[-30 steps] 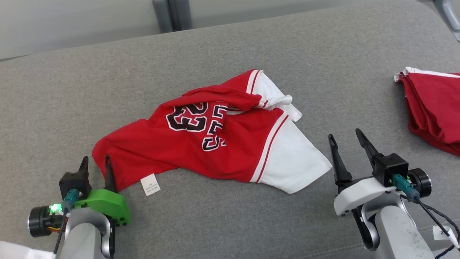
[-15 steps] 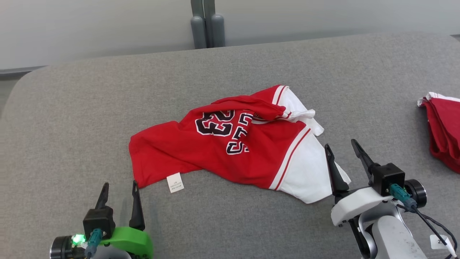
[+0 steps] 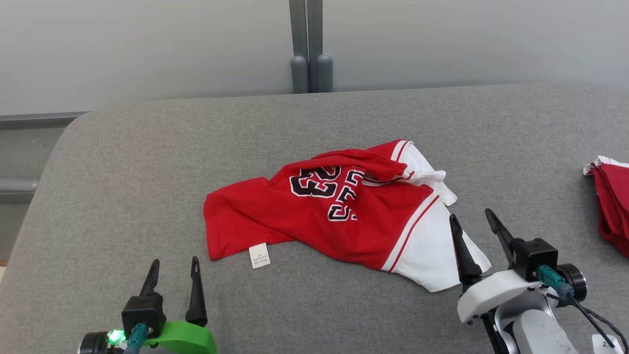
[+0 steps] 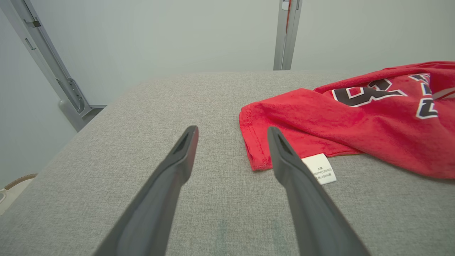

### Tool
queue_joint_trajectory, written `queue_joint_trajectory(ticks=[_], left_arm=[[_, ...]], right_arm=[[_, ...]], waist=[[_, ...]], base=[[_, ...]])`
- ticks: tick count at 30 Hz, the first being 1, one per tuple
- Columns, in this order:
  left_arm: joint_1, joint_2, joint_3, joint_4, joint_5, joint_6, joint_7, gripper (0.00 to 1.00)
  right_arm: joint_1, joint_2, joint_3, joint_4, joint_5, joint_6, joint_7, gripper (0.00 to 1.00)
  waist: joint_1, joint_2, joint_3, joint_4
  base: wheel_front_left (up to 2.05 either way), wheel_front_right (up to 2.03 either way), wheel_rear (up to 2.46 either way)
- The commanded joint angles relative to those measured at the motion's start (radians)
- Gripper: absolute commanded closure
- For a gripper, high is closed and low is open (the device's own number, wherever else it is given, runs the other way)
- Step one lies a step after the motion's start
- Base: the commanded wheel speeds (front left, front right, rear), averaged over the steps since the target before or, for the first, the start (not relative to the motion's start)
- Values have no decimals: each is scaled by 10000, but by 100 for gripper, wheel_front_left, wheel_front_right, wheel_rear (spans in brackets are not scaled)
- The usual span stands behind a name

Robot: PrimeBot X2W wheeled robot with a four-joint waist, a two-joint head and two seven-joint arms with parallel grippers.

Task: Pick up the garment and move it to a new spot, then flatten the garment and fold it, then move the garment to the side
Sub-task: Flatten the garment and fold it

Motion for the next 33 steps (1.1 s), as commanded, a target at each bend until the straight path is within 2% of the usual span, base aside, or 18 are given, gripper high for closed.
queue_joint_trajectory(ticks=[1, 7, 16, 26, 33], left_arm=[[130, 22, 8, -26, -42, 19, 7, 0], [76, 21, -105, 64, -360, -144, 7, 0], [-744, 22, -328, 575, -1154, -328, 7, 0], [-1401, 26, -175, 1240, -1959, -426, 7, 0], [-1662, 26, 242, 1503, -2040, -398, 7, 0]], right_arm=[[133, -15, -54, 45, 48, -12, -28, 0], [172, -14, -49, 111, 127, -12, -28, 0], [-437, -14, 96, 729, -144, -12, -28, 0], [-841, -14, 12, 1126, -438, -12, -28, 0], [-938, -15, 181, 975, -415, -12, -28, 0]], waist=[[0, 0, 1, 8], [0, 0, 128, -63], [0, 0, 1400, -453], [0, 0, 2333, -934], [0, 0, 2750, -1245]], base=[[0, 0, 0], [0, 0, 0], [0, 0, 0], [0, 0, 0], [0, 0, 0]])
